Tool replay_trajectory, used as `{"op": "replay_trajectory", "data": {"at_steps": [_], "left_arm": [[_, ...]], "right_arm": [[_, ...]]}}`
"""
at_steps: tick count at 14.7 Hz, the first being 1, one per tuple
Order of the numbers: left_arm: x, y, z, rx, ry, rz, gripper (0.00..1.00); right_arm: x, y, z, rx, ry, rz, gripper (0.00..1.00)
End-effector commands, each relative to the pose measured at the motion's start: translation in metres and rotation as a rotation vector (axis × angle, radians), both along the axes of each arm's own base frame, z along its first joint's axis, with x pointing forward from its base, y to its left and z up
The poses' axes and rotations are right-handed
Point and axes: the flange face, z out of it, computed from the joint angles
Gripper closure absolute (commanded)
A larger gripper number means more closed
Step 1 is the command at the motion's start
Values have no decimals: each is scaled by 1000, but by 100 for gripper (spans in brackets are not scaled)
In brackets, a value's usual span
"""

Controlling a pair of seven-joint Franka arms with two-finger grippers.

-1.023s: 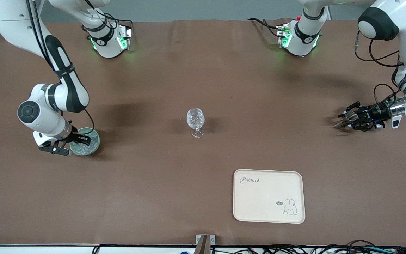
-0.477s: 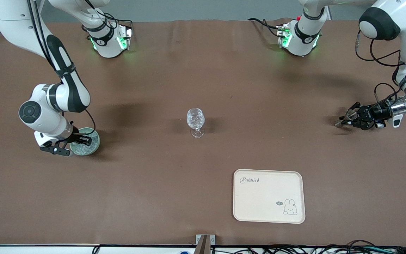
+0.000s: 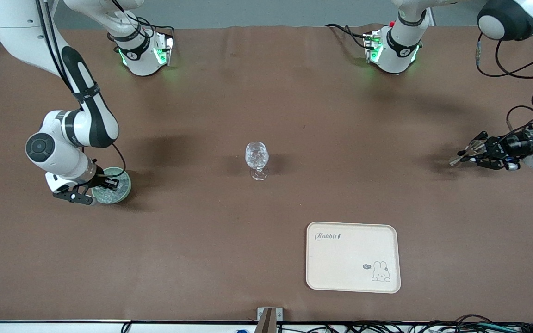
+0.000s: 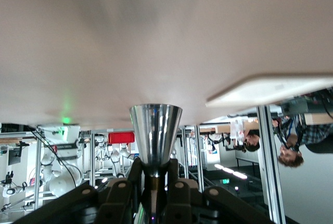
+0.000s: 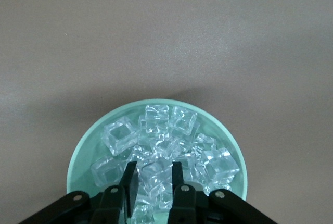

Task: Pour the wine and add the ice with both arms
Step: 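Pinch a cube with the right gripper while the left gripper lifts the jigger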

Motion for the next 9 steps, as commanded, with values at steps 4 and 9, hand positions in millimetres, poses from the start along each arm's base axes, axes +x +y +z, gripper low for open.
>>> {"op": "replay_trajectory", "data": {"at_steps": [4, 9], "left_arm": [[23, -47, 79, -43, -39, -66, 100], [49, -111, 138, -18, -107, -153, 100]], "right_arm": [[9, -1, 6, -12, 16, -21, 99], [23, -2, 50, -9, 31, -30, 100]]}}
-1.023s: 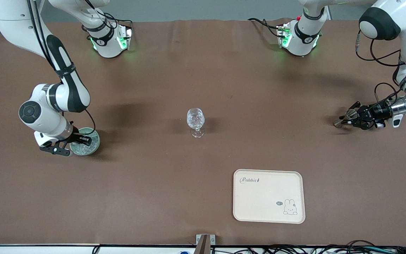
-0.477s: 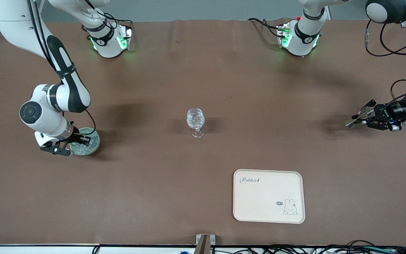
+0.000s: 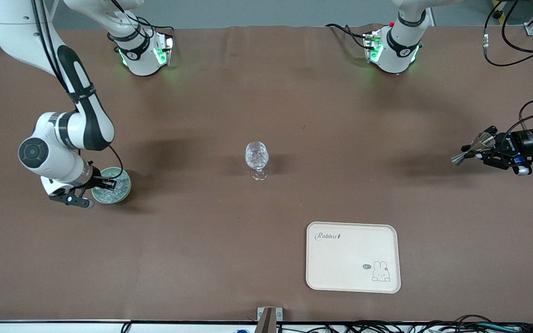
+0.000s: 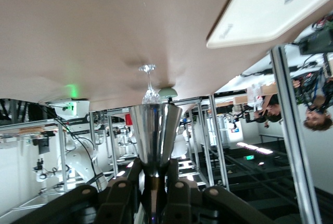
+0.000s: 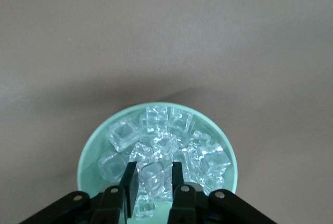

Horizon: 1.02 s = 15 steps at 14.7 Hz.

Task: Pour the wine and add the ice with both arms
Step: 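Pinch a cube with the right gripper while the left gripper lifts the jigger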

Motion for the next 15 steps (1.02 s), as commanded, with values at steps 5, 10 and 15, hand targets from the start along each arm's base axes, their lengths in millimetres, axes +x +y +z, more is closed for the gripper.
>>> {"op": "replay_trajectory", "data": {"at_steps": [5, 10, 15], "left_arm": [[26, -110, 79, 87, 18, -76, 100], [38, -184, 96, 157, 31, -130, 100], [44, -252, 90, 218, 88, -156, 100]], "right_arm": [[5, -4, 85, 0, -113, -24, 100], [-6, -8, 157, 10, -185, -36, 100], [-18, -14, 233, 17, -153, -52, 100]]}}
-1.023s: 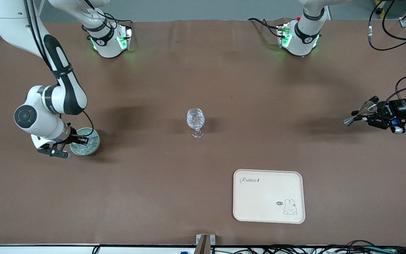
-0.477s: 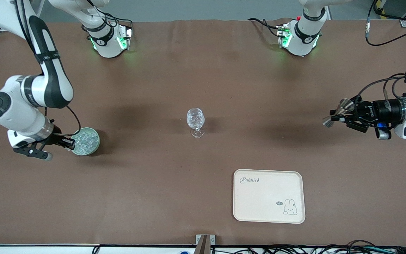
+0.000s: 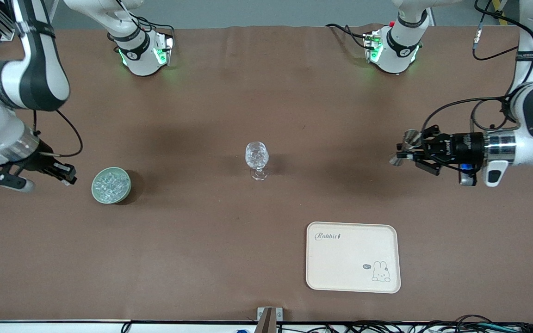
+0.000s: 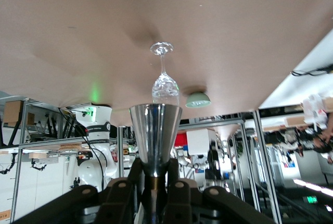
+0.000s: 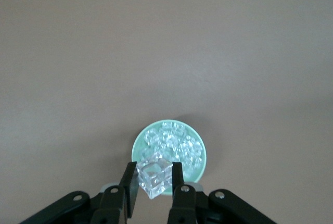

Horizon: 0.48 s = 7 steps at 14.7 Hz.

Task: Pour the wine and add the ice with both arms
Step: 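Carry the jigger over the glass while the right gripper withdraws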

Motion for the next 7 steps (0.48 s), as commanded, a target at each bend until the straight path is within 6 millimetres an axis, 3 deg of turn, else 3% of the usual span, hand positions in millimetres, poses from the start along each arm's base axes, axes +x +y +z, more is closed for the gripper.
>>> {"op": "replay_trajectory", "data": {"at_steps": [1, 4, 7], "left_arm": [[-2, -29, 3, 50, 15, 22, 100], [2, -75, -4, 91, 35, 55, 100], [2, -106, -8, 137, 48, 73, 100]], "right_arm": [[-3, -6, 50, -11, 26, -24, 100], [-1, -22, 99, -12, 33, -34, 100], [-7, -26, 143, -5, 61, 0, 100]]}}
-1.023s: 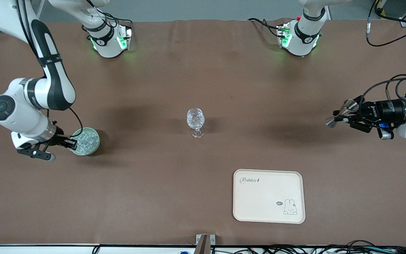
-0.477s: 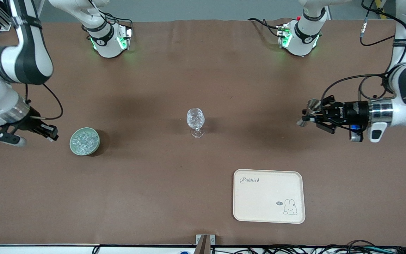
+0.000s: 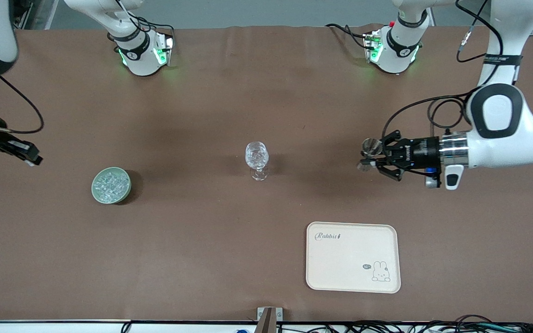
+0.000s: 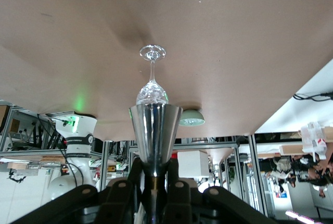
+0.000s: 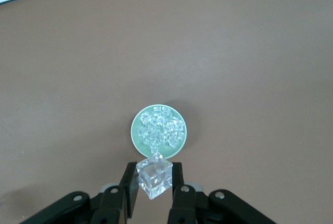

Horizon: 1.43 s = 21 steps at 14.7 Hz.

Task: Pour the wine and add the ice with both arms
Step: 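Carry the jigger over the glass while the right gripper withdraws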

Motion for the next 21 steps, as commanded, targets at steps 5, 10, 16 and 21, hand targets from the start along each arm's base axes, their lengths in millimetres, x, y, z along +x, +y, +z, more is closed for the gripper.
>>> {"op": "replay_trajectory", "data": {"at_steps": [5, 10, 16, 21], "left_arm": [[-12, -84, -15, 149, -17, -49, 100], [-25, -143, -23, 231, -46, -25, 100], [-50, -205, -40, 349, -73, -73, 100], [-38, -241, -43, 442, -90, -75, 100]], "right_arm": [[-21, -4, 95, -6, 47, 65, 100], [-21, 8, 100, 0, 31, 80, 99], [-20, 7, 100, 7, 19, 80, 99], [-19, 8, 101, 7, 16, 81, 99]]}}
